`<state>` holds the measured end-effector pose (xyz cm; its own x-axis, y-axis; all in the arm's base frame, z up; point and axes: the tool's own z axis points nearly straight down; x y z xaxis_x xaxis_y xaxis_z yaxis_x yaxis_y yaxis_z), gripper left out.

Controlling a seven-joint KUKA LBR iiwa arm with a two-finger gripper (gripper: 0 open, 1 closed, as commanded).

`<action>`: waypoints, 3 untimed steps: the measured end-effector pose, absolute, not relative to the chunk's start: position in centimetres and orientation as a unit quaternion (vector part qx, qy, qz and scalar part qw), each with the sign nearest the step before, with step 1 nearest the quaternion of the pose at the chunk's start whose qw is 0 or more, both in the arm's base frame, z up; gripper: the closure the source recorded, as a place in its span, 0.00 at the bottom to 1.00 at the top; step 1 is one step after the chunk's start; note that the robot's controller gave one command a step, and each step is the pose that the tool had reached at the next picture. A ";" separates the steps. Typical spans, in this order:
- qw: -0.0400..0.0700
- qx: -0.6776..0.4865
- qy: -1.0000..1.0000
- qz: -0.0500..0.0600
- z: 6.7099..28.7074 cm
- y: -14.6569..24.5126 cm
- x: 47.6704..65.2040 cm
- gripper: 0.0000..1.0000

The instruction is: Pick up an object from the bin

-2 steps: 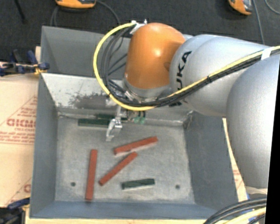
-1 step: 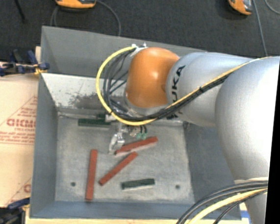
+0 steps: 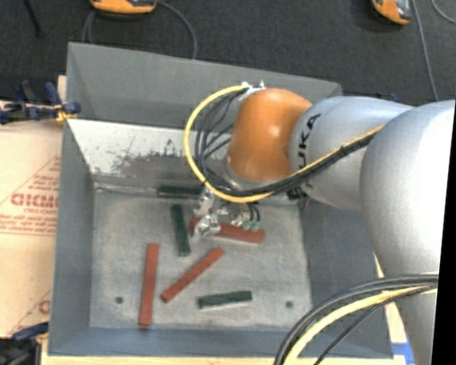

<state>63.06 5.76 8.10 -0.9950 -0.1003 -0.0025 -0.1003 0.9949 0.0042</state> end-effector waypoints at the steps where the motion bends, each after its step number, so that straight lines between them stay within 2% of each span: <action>1: 0.001 -0.050 0.999 0.002 8.1 5.8 63.1 1.00; 2: 0.000 -0.102 0.995 0.000 11.6 3.4 62.6 1.00; 3: 0.002 -0.032 0.999 0.001 20.9 7.0 59.7 1.00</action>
Offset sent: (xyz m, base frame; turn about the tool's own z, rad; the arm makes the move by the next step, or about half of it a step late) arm -0.0057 -0.0614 0.1138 -0.2686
